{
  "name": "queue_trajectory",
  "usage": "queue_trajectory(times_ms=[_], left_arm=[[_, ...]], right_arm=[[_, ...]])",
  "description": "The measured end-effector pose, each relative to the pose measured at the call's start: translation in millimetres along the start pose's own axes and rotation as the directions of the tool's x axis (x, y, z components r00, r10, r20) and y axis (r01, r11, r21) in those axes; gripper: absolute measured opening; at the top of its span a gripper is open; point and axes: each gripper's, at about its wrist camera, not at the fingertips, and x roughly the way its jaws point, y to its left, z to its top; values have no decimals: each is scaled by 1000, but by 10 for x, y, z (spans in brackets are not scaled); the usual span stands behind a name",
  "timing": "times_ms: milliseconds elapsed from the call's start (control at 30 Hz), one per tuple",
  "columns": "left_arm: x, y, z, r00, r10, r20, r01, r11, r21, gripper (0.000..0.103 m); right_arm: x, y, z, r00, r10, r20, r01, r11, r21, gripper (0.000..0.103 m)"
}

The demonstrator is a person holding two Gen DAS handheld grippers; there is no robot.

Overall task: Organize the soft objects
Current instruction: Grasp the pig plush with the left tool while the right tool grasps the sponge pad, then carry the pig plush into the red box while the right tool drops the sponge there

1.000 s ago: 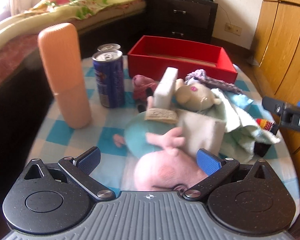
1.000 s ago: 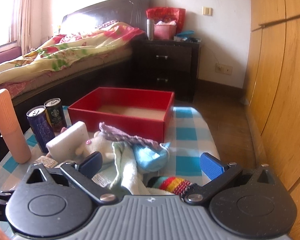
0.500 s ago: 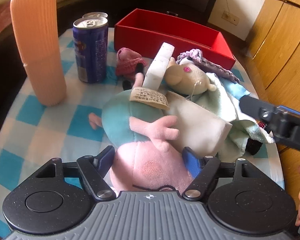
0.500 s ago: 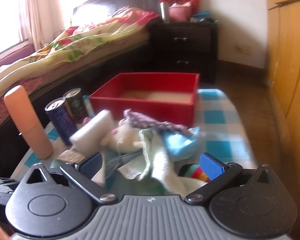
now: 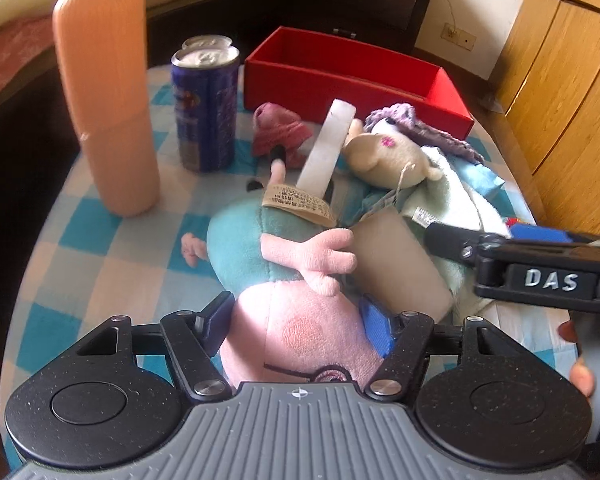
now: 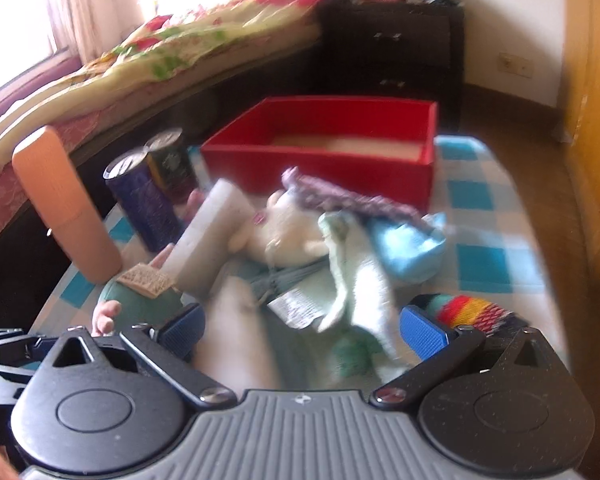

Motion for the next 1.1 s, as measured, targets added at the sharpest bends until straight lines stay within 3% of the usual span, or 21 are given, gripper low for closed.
queue_trajectory(times_ms=[167,267,500,700,767,833,933,1033,1100], left_arm=[[-142,78,-49,999,20,48,-21,999,28,67],[-198,139,-49,999,-10,54,10,1000,7,67],[-319,255,-6,996,1,91,1,1000,-14,66],[-283,225,-16,997,-8,74,7,1000,9,62],[-278,260,-16,997,-16,71,16,1000,-7,60],[-284,279,-4,997,-20,72,20,1000,-9,59],[-230,269,-12,999,-12,46,12,1000,3,59],[-133,248,-39,1000,-1,12,1,1000,15,59],[-69,257,-47,1000,27,-7,-27,999,28,67]], right_arm=[[150,63,-87,999,-18,-51,17,999,-30,85],[220,105,-125,996,-4,-87,0,999,-45,85],[92,228,-223,996,58,-64,-67,985,-159,84],[326,290,-202,984,90,-156,-113,983,-148,70],[311,347,-205,986,73,-151,-100,978,-182,60],[262,389,-226,988,37,-149,-72,969,-237,56],[98,374,-307,993,-12,-116,-20,962,-272,57],[-96,424,-383,998,-39,-44,22,942,-334,68],[-146,475,-379,999,-38,-2,35,928,-370,70]])
